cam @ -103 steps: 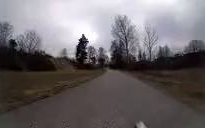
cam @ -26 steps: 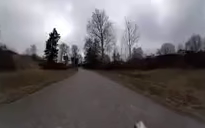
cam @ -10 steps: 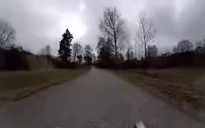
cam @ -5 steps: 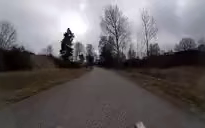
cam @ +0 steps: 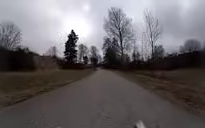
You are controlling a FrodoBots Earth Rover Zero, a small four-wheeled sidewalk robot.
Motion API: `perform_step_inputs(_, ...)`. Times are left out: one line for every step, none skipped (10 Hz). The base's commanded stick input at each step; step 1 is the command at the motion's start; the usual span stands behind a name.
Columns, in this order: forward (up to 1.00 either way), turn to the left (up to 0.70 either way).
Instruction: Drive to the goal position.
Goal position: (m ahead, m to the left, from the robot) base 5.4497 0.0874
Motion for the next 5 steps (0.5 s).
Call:
perform_step_inputs(0.7, 0.0)
perform_step_inputs(0.7, 0.0)
perform_step_inputs(0.7, 0.0)
perform_step_inputs(0.7, -0.19)
perform_step_inputs(0.7, -0.35)
